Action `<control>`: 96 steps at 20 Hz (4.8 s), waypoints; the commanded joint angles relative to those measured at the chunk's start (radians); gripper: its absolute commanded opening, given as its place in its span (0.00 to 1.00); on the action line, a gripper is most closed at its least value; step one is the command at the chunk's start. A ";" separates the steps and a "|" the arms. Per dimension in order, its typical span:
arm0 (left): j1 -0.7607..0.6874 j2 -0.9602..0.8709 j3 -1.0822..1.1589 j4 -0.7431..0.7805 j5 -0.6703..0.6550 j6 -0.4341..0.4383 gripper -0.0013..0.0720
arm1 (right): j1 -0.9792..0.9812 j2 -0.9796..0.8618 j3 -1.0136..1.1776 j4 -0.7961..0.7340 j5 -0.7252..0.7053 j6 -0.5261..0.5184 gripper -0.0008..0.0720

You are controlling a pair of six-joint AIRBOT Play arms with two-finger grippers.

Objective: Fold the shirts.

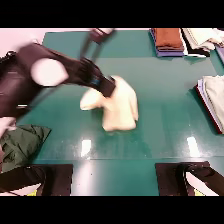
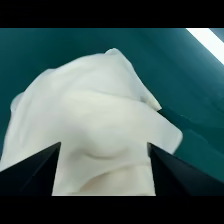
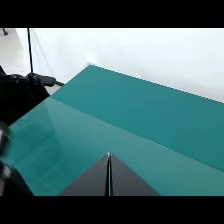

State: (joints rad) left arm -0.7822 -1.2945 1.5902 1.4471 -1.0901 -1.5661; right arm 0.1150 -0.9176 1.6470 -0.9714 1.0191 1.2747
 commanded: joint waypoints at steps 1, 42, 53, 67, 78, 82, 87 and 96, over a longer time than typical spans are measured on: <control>-0.027 -0.128 0.003 -0.161 0.071 0.027 0.89 | 0.000 0.001 0.005 0.002 0.014 0.000 0.03; 0.504 -0.257 -0.198 -0.460 0.016 0.205 0.05 | -0.092 -0.444 -0.908 0.165 -0.013 0.023 0.59; 0.505 0.106 0.076 -0.291 0.006 0.179 0.05 | -0.182 -0.085 -0.378 -0.140 0.191 0.023 0.03; 0.305 0.232 0.061 -0.233 -0.112 0.179 0.05 | -0.136 -0.033 0.002 -0.132 0.443 0.111 0.03; 0.238 0.195 -0.319 -0.269 -0.125 0.142 0.85 | -0.122 -0.082 -0.317 -0.129 0.367 0.111 0.03; 0.463 0.321 -0.278 -0.268 -0.071 0.100 0.85 | -0.130 -0.082 -0.317 -0.129 0.359 0.110 0.03; 0.694 0.335 -0.435 -0.269 -0.024 0.022 0.85 | -0.127 -0.082 -0.317 -0.122 0.337 0.110 0.03; 0.723 0.335 -0.984 -0.520 0.282 -0.022 0.85 | -0.127 -0.082 -0.317 -0.120 0.335 0.111 0.03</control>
State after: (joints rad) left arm -0.0650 -0.9600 0.7124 0.9966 -0.8982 -1.5810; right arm -0.0128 -0.9989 1.3304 -1.0920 1.3537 1.3853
